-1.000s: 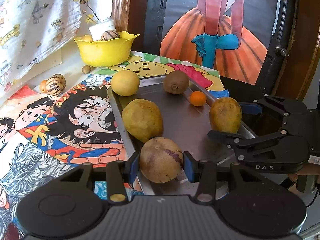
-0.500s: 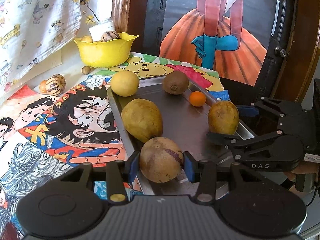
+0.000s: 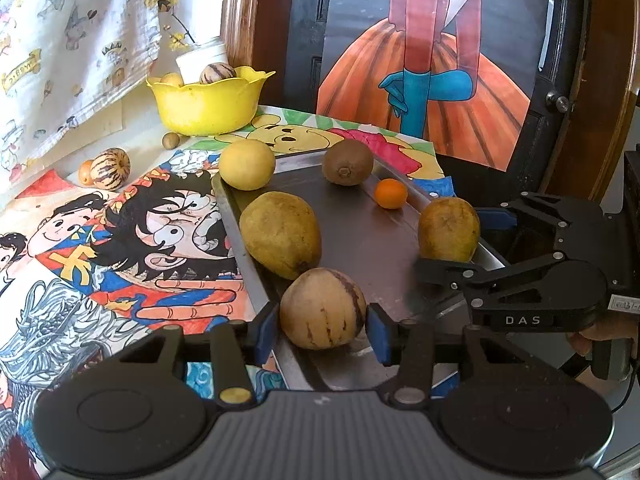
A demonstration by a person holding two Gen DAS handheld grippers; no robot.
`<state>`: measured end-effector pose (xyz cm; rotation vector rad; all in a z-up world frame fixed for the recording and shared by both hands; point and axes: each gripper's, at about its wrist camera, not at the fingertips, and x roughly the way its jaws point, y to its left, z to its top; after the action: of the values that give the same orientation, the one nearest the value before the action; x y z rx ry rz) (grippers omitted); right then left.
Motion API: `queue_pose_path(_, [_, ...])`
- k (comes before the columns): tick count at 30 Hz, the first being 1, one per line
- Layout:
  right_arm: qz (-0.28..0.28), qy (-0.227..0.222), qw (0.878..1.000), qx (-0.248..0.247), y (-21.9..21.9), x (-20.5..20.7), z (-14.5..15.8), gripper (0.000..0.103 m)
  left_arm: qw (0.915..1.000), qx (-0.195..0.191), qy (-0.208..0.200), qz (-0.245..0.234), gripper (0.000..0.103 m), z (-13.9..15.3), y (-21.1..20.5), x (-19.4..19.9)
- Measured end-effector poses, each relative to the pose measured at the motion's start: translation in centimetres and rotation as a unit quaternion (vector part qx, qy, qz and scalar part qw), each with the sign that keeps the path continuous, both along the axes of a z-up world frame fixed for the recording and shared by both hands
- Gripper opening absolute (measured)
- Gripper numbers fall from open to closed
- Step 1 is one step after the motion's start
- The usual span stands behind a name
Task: Organize fruits
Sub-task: 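Open the left tool over the tray while the right tool releases the pear there, then withdraw both open tools from the tray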
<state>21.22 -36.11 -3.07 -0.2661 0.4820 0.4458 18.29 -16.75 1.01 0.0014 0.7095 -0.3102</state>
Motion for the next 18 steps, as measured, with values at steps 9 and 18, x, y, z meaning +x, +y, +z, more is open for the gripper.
queue_pose_path(9, [-0.013,0.002,1.0,0.009,-0.5,-1.2,0.3,0.074,0.9998,-0.022,0.002,0.002,0.052,0.4,0.4,-0.8])
queue_pose_path(18, [-0.024,-0.008,0.999,0.023,0.1,-3.0,1.9,0.084,0.9987,-0.038,-0.021,0.025,0.068,2.2,1.9,-2.4])
